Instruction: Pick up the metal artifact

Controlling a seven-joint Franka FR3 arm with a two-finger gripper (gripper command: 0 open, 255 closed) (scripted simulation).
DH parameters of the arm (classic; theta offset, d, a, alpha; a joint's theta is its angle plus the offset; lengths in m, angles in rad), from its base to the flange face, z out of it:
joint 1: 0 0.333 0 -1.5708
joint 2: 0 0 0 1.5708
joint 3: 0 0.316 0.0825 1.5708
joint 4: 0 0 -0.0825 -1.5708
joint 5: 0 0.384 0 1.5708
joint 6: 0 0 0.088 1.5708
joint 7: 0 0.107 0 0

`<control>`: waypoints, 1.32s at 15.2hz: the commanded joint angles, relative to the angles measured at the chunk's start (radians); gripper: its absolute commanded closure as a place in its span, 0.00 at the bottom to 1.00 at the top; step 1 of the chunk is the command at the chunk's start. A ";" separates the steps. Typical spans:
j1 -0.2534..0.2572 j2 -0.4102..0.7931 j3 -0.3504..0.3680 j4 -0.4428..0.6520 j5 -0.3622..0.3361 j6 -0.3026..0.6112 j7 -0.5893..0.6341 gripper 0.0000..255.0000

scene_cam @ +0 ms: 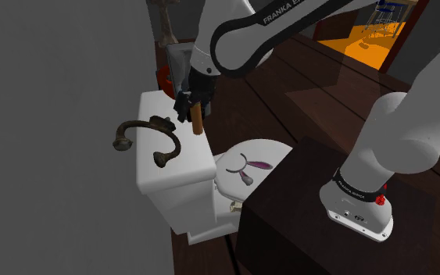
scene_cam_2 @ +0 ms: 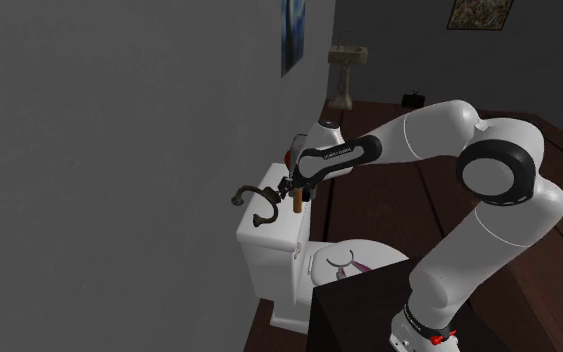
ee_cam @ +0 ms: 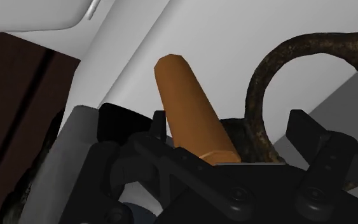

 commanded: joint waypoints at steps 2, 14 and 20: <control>0.021 0.088 0.030 0.052 0.001 0.089 0.017 0.00; 0.038 0.213 0.050 0.055 0.003 0.242 0.009 0.00; 0.038 0.210 0.050 0.053 0.003 0.241 0.010 1.00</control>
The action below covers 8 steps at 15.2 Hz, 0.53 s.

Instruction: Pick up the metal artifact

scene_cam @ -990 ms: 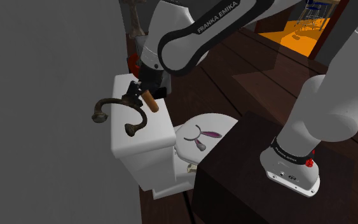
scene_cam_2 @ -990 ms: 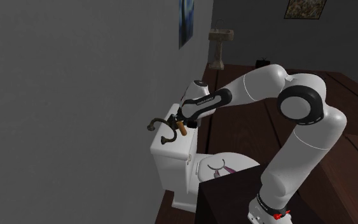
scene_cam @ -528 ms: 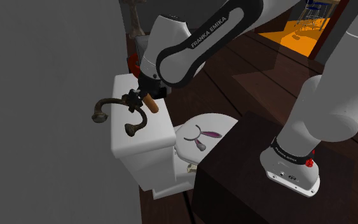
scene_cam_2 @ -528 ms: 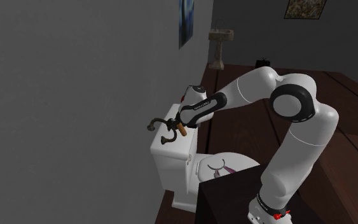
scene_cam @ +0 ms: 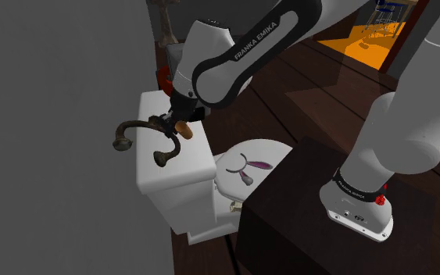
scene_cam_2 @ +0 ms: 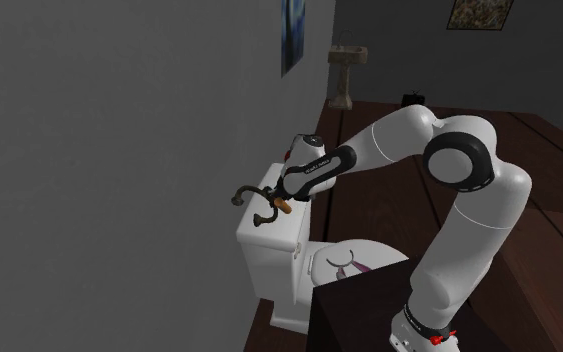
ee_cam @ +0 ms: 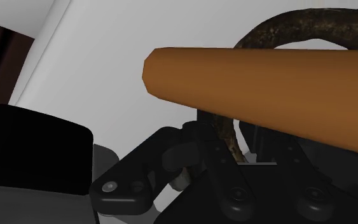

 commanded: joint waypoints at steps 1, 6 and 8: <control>0.001 0.002 0.002 -0.003 0.001 -0.004 -0.001 1.00; 0.001 -0.014 0.001 0.007 -0.003 -0.029 0.005 1.00; 0.000 -0.032 -0.001 0.017 -0.005 -0.057 0.010 1.00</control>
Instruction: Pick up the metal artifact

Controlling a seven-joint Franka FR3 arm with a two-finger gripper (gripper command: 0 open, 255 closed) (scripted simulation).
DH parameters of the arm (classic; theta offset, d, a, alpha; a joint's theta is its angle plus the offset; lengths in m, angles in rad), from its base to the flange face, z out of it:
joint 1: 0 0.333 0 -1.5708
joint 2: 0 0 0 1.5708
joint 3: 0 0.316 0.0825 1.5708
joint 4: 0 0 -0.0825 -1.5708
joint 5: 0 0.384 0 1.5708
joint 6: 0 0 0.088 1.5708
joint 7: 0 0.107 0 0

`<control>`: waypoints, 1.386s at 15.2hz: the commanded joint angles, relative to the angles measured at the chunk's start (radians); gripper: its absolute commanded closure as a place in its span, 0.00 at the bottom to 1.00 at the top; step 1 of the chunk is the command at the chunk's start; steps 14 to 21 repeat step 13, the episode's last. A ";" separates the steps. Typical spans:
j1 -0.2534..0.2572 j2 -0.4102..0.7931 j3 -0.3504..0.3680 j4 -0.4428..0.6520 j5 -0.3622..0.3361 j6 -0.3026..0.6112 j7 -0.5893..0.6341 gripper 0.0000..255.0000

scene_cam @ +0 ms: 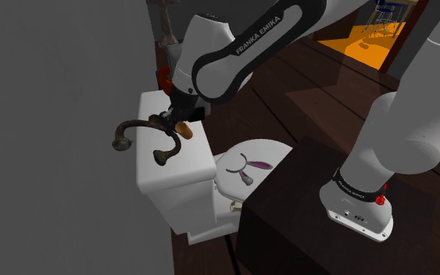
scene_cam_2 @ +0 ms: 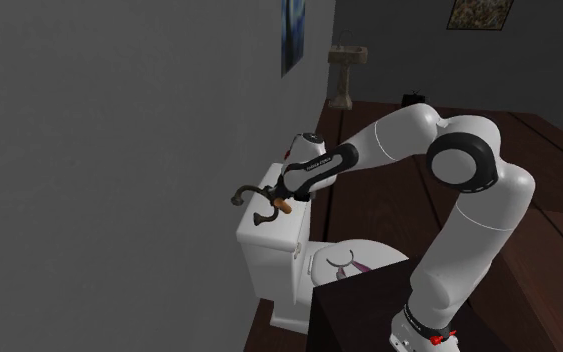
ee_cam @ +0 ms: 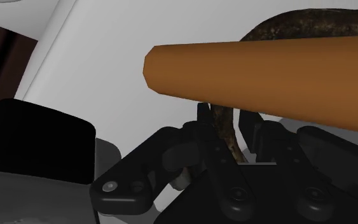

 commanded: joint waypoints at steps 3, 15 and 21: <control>0.000 -0.038 -0.001 0.022 -0.004 -0.054 0.009 1.00; 0.000 -0.098 -0.011 0.075 -0.015 -0.165 0.028 1.00; 0.000 -0.098 -0.011 0.075 -0.015 -0.165 0.028 1.00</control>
